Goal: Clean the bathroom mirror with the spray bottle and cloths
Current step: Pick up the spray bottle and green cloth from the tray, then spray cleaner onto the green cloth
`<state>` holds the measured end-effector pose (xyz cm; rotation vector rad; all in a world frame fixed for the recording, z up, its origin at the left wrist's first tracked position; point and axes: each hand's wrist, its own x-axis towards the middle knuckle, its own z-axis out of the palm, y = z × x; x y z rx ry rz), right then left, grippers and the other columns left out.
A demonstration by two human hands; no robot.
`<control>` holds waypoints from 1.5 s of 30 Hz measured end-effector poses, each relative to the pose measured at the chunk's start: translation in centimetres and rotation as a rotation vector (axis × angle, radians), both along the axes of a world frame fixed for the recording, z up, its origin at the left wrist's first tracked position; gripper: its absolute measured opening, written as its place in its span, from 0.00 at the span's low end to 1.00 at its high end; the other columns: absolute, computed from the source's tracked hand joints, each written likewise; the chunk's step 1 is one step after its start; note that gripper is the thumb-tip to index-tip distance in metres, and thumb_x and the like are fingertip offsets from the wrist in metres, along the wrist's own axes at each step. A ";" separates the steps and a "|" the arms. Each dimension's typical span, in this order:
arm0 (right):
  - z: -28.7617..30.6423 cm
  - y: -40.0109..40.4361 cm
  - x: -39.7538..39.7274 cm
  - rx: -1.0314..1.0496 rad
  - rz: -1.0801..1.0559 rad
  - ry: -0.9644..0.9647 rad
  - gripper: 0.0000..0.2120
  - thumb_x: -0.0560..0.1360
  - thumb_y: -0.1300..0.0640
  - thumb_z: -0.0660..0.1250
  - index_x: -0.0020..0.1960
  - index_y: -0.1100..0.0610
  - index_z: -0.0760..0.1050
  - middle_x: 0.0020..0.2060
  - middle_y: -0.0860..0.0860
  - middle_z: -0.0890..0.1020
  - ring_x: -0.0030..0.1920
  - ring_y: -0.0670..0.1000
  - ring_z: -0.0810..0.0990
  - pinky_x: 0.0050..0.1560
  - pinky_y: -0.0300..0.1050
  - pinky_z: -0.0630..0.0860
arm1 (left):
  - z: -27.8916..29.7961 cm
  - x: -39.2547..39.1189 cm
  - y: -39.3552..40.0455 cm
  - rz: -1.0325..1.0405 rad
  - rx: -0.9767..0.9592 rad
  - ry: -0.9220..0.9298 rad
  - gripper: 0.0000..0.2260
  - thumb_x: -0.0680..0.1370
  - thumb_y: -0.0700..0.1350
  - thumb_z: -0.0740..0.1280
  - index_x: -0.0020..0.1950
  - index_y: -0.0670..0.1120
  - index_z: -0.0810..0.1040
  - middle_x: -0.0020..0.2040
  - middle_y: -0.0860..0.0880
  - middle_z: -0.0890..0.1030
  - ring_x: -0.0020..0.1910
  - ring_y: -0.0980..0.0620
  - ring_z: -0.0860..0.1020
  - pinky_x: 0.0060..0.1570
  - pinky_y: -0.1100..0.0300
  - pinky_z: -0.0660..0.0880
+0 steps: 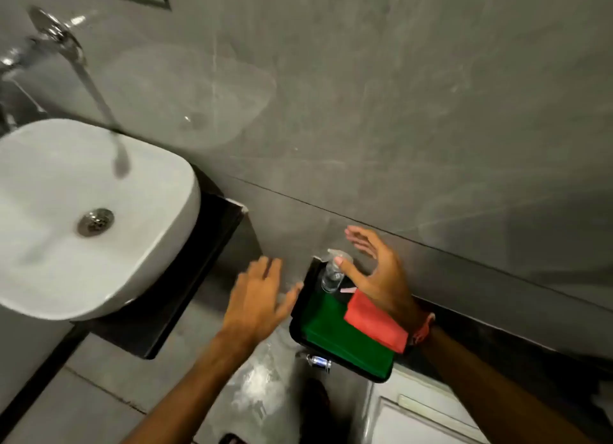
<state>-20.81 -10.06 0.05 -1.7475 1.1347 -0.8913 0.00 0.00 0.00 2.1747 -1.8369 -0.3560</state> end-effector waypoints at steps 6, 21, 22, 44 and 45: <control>-6.6 -1.1 0.7 0.140 0.069 -0.047 0.23 0.71 0.56 0.78 0.65 0.53 0.79 0.59 0.49 0.85 0.60 0.48 0.84 0.63 0.45 0.80 | -9.6 -4.5 -2.5 -0.230 0.487 0.250 0.25 0.77 0.50 0.68 0.73 0.47 0.67 0.71 0.45 0.71 0.68 0.42 0.73 0.65 0.49 0.74; -13.1 -1.5 3.1 -0.010 -0.043 -0.079 0.15 0.79 0.41 0.66 0.53 0.52 0.80 0.46 0.46 0.85 0.46 0.52 0.86 0.46 0.53 0.83 | -15.3 -8.9 -3.1 0.126 0.484 -0.043 0.25 0.72 0.58 0.71 0.65 0.49 0.74 0.65 0.46 0.70 0.64 0.43 0.68 0.63 0.47 0.68; -13.2 -1.5 3.4 -0.003 -0.075 -0.092 0.15 0.79 0.40 0.66 0.51 0.52 0.80 0.43 0.45 0.85 0.43 0.51 0.85 0.43 0.51 0.83 | -15.4 -9.1 -2.9 0.121 0.479 -0.020 0.25 0.73 0.57 0.71 0.66 0.49 0.73 0.65 0.45 0.73 0.65 0.43 0.69 0.62 0.47 0.69; 26.5 -0.2 19.1 -0.442 0.100 -0.525 0.25 0.80 0.30 0.50 0.42 0.46 0.75 0.35 0.54 0.79 0.22 0.52 0.78 0.29 0.45 0.73 | 30.1 16.0 -4.3 0.243 -0.600 1.209 0.17 0.77 0.53 0.71 0.61 0.44 0.81 0.55 0.42 0.87 0.53 0.44 0.86 0.48 0.53 0.82; 29.0 -0.1 19.9 -0.444 0.117 -0.533 0.27 0.79 0.28 0.50 0.41 0.47 0.76 0.36 0.53 0.81 0.21 0.51 0.77 0.26 0.45 0.74 | 32.9 16.7 -4.3 0.204 -0.625 1.218 0.14 0.78 0.51 0.69 0.59 0.44 0.82 0.54 0.41 0.87 0.51 0.45 0.86 0.46 0.54 0.83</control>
